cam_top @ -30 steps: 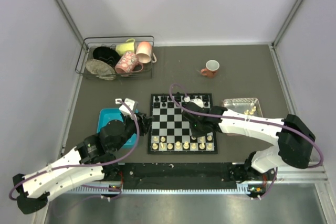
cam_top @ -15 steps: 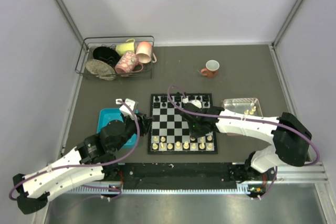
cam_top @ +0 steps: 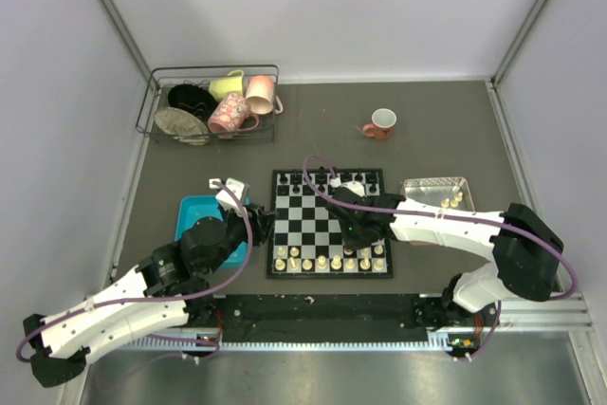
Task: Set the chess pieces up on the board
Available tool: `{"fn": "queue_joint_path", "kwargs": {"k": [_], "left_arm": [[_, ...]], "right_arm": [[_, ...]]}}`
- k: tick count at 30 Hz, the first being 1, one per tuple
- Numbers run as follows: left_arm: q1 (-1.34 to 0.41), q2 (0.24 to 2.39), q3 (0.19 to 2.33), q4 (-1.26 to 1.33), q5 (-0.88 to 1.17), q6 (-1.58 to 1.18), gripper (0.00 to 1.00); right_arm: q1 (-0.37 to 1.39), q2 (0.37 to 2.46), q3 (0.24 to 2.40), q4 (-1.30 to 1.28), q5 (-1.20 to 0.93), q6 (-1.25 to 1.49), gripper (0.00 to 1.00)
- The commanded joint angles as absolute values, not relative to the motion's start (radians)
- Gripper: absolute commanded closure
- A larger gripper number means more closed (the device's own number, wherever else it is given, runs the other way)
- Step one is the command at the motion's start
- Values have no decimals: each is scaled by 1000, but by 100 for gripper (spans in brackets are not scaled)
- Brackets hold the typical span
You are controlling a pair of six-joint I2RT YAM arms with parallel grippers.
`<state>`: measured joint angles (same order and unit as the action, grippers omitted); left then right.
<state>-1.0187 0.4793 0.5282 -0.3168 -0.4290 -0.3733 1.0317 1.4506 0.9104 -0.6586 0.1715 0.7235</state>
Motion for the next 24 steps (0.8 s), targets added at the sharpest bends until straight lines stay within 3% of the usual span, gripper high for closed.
{"fn": "queue_joint_path", "kwargs": {"k": [1,24], "left_arm": [[-1014,474,528,-282,-437,-376,54],[-1014,472,523,-281,-434,-380,54]], "right_arm": [[1043,1440,896,-647,201,732,99],[1045,1407,893,-655,198,729,98]]}}
